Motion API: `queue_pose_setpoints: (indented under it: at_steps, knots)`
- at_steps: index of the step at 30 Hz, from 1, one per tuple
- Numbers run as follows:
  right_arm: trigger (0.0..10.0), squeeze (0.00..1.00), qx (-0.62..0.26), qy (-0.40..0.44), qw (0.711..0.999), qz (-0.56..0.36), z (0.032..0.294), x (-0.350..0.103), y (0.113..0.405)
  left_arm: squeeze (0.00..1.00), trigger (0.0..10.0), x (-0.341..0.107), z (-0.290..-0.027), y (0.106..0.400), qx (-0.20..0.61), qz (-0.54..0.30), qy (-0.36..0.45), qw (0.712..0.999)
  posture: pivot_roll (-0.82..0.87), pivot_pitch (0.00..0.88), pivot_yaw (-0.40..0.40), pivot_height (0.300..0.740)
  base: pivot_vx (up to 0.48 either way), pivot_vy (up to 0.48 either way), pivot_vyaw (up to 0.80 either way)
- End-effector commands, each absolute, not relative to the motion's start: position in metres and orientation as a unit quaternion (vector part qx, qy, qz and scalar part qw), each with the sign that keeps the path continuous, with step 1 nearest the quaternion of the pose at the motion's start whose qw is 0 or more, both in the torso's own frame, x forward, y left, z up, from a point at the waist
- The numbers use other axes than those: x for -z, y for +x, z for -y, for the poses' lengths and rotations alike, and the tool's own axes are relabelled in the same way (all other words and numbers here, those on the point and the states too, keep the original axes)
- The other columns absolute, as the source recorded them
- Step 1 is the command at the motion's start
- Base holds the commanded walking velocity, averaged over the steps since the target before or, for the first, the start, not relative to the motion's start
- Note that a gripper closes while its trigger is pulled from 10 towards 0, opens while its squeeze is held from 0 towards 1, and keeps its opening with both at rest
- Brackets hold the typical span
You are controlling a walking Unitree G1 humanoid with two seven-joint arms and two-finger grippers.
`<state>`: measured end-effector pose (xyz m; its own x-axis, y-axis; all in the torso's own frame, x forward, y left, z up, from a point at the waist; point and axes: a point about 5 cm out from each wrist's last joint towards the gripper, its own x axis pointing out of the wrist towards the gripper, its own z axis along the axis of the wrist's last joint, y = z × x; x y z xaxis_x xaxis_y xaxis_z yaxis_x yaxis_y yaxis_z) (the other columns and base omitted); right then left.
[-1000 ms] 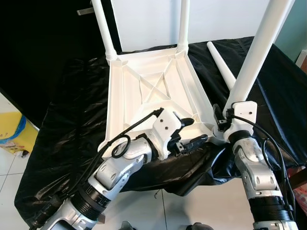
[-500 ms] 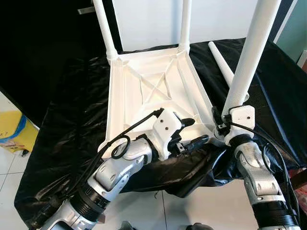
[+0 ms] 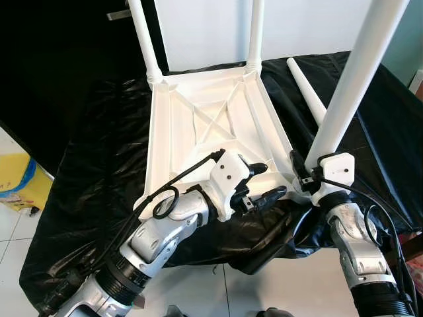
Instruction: Building children table
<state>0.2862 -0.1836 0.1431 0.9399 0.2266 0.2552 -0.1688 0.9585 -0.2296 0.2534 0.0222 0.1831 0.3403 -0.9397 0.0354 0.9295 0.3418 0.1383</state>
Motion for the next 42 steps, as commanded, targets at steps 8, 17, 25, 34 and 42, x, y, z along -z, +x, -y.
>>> queue_pose_setpoints:
  at_steps: [8, 17, 25, 34, 42]
  knots:
    - [10.0, 0.00, -0.111, -0.061, 0.987, 0.103, 0.183, -0.118, 0.284, 0.00, 10.0, -0.186, -0.022, 0.245, 0.641, 0.052, 0.058, 0.764, -0.11, 0.094, 0.074, 0.740, 0.000, 0.000, 0.00]
    - [10.0, 0.00, -0.109, -0.068, 0.990, 0.063, 0.179, -0.113, 0.293, 0.00, 10.0, -0.187, -0.023, 0.244, 0.640, 0.052, 0.060, 0.765, -0.10, 0.098, 0.076, 0.740, 0.000, 0.000, 0.00]
    - [10.0, 0.00, -0.109, -0.054, 0.993, 0.008, 0.178, -0.116, 0.305, 0.00, 10.0, -0.188, -0.024, 0.245, 0.639, 0.053, 0.061, 0.765, -0.10, 0.098, 0.077, 0.740, 0.000, 0.000, 0.00]
    - [10.0, 0.00, -0.084, -0.022, 0.996, -0.029, 0.183, -0.117, 0.311, 0.00, 10.0, -0.189, -0.024, 0.244, 0.640, 0.053, 0.061, 0.764, -0.10, 0.100, 0.078, 0.740, 0.000, 0.000, 0.00]
    - [10.0, 0.00, -0.086, -0.047, 0.995, -0.016, 0.180, -0.121, 0.308, 0.00, 10.0, -0.189, -0.024, 0.244, 0.640, 0.054, 0.062, 0.764, -0.10, 0.101, 0.075, 0.740, 0.000, 0.000, 0.00]
